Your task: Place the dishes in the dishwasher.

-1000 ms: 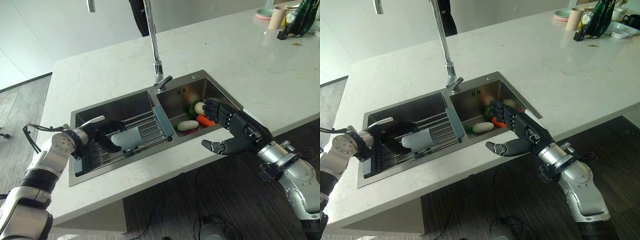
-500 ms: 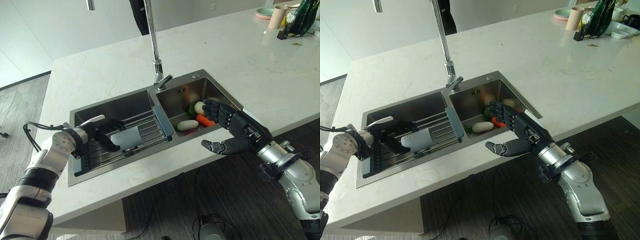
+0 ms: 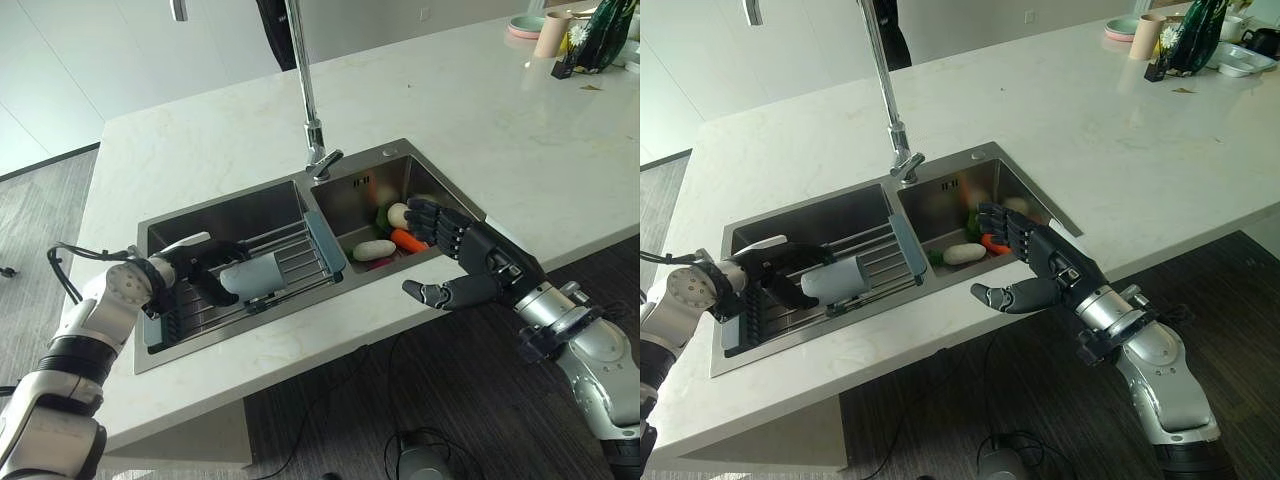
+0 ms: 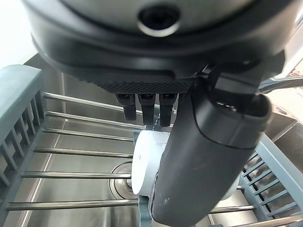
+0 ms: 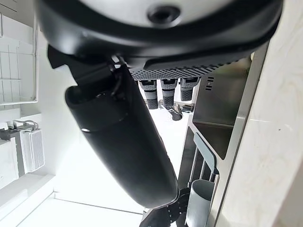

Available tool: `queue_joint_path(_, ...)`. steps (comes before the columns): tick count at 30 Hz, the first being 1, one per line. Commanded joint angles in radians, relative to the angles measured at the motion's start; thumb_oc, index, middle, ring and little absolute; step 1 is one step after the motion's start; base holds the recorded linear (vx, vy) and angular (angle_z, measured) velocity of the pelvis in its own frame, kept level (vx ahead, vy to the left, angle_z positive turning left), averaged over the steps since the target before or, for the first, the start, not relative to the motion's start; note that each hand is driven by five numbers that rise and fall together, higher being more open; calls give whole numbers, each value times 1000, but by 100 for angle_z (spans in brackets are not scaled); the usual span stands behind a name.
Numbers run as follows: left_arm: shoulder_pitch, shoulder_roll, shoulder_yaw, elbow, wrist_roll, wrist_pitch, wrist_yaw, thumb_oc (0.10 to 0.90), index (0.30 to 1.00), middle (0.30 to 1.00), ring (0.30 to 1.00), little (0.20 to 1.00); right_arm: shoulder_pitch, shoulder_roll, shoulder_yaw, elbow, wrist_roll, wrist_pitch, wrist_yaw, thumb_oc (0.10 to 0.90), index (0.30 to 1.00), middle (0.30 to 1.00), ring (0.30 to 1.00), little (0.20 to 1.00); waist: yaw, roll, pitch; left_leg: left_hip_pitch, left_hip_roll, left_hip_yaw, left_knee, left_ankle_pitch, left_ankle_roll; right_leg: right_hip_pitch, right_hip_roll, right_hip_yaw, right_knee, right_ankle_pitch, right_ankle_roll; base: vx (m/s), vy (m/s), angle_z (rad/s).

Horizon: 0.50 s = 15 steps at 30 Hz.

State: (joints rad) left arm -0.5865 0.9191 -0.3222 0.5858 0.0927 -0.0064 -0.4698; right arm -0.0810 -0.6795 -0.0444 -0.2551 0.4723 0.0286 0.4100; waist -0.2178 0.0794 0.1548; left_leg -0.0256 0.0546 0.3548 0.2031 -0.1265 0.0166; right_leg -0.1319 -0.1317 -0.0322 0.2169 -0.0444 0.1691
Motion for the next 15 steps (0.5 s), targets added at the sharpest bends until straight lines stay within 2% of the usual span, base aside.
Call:
queue_joint_path(1,-163,47,14,14,19,-34,34,800,900,900,900,900,-122,-22,-27,-40,27,-116,1,800,900,900,900,900,4,26,-70,15,-12,-21,97,-154,10,-7,65,-7,83,-102,-31,0,0,0)
queue_joint_path(11,-158,30,9,25,24,-7,28,800,900,900,900,900,-126,-22,-22,-45,25,-111,-1,800,900,900,900,900,-3,29,-67,14,-12,-18,97,-153,9,-11,66,-1,83,-101,-32,0,0,0)
queue_joint_path(15,-165,28,4,29,29,-23,46,800,900,900,900,900,-127,-20,-20,-48,23,-110,-1,800,900,900,900,900,-4,29,-65,13,-11,-16,97,-153,9,-12,66,0,83,-100,-31,0,0,0)
